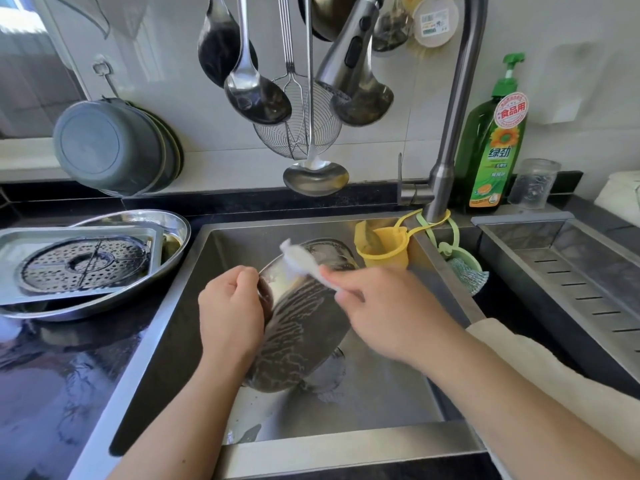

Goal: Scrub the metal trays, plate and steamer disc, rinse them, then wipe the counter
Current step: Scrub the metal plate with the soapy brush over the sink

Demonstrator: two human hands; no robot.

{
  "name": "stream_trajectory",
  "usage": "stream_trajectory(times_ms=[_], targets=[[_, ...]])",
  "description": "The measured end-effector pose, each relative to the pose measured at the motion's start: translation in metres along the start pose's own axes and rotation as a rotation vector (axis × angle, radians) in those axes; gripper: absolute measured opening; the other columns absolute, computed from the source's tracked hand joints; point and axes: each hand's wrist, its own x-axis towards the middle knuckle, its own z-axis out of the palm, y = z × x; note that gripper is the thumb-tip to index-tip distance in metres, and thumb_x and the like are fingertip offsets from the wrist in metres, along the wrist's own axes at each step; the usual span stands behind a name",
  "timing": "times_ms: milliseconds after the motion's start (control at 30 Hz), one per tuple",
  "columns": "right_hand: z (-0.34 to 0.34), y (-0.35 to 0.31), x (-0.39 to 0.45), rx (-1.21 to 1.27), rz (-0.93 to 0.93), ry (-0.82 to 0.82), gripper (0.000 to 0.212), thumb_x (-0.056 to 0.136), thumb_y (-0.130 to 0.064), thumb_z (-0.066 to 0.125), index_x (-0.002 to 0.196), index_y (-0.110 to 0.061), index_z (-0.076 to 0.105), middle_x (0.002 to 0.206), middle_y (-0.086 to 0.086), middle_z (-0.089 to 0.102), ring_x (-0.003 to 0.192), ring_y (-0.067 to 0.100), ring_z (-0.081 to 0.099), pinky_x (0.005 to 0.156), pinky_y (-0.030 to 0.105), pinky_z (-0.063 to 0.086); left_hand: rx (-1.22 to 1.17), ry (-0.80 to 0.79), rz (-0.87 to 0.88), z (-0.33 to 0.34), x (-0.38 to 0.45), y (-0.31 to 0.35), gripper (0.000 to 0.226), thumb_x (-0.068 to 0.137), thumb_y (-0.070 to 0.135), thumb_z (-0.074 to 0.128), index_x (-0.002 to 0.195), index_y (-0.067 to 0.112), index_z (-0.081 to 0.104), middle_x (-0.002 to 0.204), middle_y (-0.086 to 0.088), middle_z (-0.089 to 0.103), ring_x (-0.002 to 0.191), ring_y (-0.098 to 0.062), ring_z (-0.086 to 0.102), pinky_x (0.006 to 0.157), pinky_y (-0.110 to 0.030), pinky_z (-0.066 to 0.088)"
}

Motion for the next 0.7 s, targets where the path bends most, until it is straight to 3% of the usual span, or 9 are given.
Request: stream_trajectory(times_ms=[67,133,200,300,367,433,533,633,700], targets=[[0.009,-0.012,-0.005,-0.013,-0.09,-0.062,0.049,0.104,-0.03,0.048,0.136,-0.067,0.044,0.093,-0.003,0.068,0.062,0.008,0.04,0.051,0.022,0.03,0.002,0.0,0.008,0.0,0.0,0.001,0.031,0.086,0.018,0.044,0.059,0.005,0.044,0.053,0.003,0.042,0.055,-0.011,0.035,0.058,-0.038,0.03],[0.005,-0.004,0.004,-0.056,-0.049,-0.005,0.055,0.105,-0.029,0.046,0.129,-0.078,0.039,0.087,-0.003,0.067,0.06,0.009,0.04,0.051,0.026,0.033,-0.027,-0.003,-0.013,0.002,0.001,0.0,0.029,0.09,0.011,0.044,0.066,-0.004,0.041,0.059,-0.002,0.039,0.058,-0.011,0.032,0.059,-0.037,0.027],[0.001,0.007,0.009,-0.106,0.026,0.097,0.047,0.106,-0.03,0.044,0.141,-0.062,0.042,0.076,-0.01,0.057,0.058,0.005,0.04,0.048,0.025,0.032,-0.063,-0.021,-0.033,0.005,0.002,-0.002,0.026,0.088,0.01,0.044,0.069,-0.007,0.04,0.062,-0.005,0.039,0.062,-0.013,0.034,0.061,-0.036,0.027],[0.015,-0.002,-0.001,-0.048,-0.077,0.009,0.045,0.104,-0.032,0.048,0.144,-0.053,0.045,0.101,-0.003,0.07,0.071,0.012,0.055,0.06,0.025,0.039,-0.17,-0.061,-0.067,0.005,0.003,-0.003,0.029,0.077,0.022,0.043,0.066,-0.004,0.048,0.063,-0.006,0.045,0.066,-0.017,0.039,0.064,-0.039,0.032],[0.026,-0.014,-0.006,-0.059,-0.177,-0.062,0.046,0.103,-0.032,0.049,0.142,-0.055,0.046,0.112,-0.001,0.071,0.088,0.02,0.063,0.069,0.028,0.039,-0.307,-0.056,-0.176,0.005,0.005,-0.003,0.036,0.08,0.035,0.043,0.057,0.013,0.06,0.064,-0.005,0.054,0.07,-0.023,0.049,0.069,-0.042,0.039],[0.024,-0.008,0.005,-0.078,-0.127,0.017,0.046,0.103,-0.032,0.049,0.142,-0.056,0.046,0.103,-0.001,0.07,0.083,0.023,0.062,0.064,0.03,0.041,-0.455,-0.081,-0.328,0.007,0.007,-0.001,0.053,0.085,0.058,0.04,0.054,0.023,0.063,0.065,-0.006,0.061,0.074,-0.028,0.056,0.078,-0.045,0.045],[0.024,-0.002,0.006,-0.091,-0.073,0.045,0.046,0.104,-0.031,0.048,0.145,-0.053,0.045,0.09,-0.005,0.061,0.081,0.02,0.06,0.063,0.035,0.048,-0.451,-0.146,-0.354,0.007,0.006,-0.001,0.072,0.082,0.08,0.031,0.056,0.023,0.066,0.075,-0.015,0.072,0.08,-0.038,0.067,0.094,-0.054,0.053],[0.034,-0.02,-0.007,-0.096,-0.155,-0.071,0.047,0.103,-0.032,0.047,0.144,-0.055,0.045,0.106,-0.003,0.071,0.085,0.019,0.059,0.067,0.032,0.043,-0.446,-0.15,-0.332,0.005,0.003,0.003,0.078,0.086,0.084,0.027,0.061,0.023,0.07,0.077,-0.012,0.075,0.083,-0.038,0.069,0.099,-0.062,0.051],[0.032,-0.013,0.005,-0.117,-0.118,0.017,0.047,0.104,-0.032,0.047,0.145,-0.054,0.044,0.097,-0.003,0.067,0.083,0.02,0.061,0.064,0.032,0.042,-0.491,-0.144,-0.374,0.005,0.003,0.006,0.08,0.097,0.078,0.025,0.063,0.021,0.071,0.078,-0.01,0.076,0.082,-0.033,0.07,0.098,-0.057,0.052]])
